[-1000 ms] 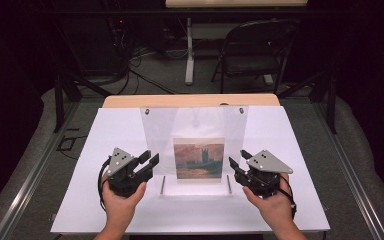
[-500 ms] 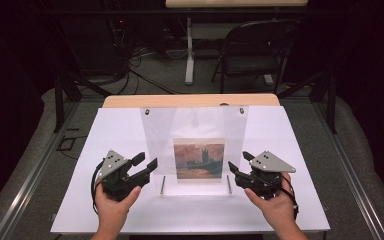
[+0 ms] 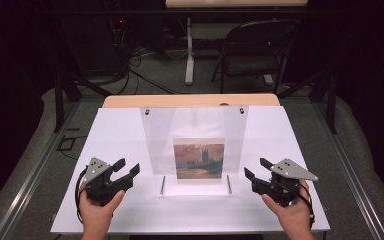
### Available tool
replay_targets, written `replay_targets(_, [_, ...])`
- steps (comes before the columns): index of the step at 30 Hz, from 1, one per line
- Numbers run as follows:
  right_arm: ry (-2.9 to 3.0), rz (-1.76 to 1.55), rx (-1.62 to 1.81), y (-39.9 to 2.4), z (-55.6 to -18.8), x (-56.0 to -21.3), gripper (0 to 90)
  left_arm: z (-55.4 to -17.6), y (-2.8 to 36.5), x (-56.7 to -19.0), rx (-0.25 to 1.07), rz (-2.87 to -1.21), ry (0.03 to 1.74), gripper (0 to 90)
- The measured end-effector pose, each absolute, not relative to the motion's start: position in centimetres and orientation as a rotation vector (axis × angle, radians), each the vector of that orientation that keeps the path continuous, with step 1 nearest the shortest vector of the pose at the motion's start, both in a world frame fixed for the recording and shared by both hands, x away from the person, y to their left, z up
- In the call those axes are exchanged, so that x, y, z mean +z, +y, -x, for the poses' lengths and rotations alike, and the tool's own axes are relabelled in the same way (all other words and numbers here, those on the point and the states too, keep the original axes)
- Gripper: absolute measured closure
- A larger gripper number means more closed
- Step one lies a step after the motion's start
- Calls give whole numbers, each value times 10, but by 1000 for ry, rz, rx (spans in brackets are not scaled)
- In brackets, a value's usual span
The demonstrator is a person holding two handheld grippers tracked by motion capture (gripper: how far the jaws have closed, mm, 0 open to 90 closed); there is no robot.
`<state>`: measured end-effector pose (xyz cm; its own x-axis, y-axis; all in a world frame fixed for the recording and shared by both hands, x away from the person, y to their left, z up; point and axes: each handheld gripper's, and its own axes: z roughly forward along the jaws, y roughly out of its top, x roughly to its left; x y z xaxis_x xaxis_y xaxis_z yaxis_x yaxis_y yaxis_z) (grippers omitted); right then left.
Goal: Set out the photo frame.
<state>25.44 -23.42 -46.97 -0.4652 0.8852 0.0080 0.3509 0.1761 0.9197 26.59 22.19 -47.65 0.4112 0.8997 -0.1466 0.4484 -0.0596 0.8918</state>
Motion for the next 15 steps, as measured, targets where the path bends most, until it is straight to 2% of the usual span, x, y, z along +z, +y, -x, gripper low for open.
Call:
replay_targets(6, [1866,-1280,1221,-256,-266,-502,367,-276,240,-501,575,-1666,1261,394])
replay_targets(15, [1913,-1326,1155,-256,-275,-527,367,-284,241,-522,567,-1725,1258,380])
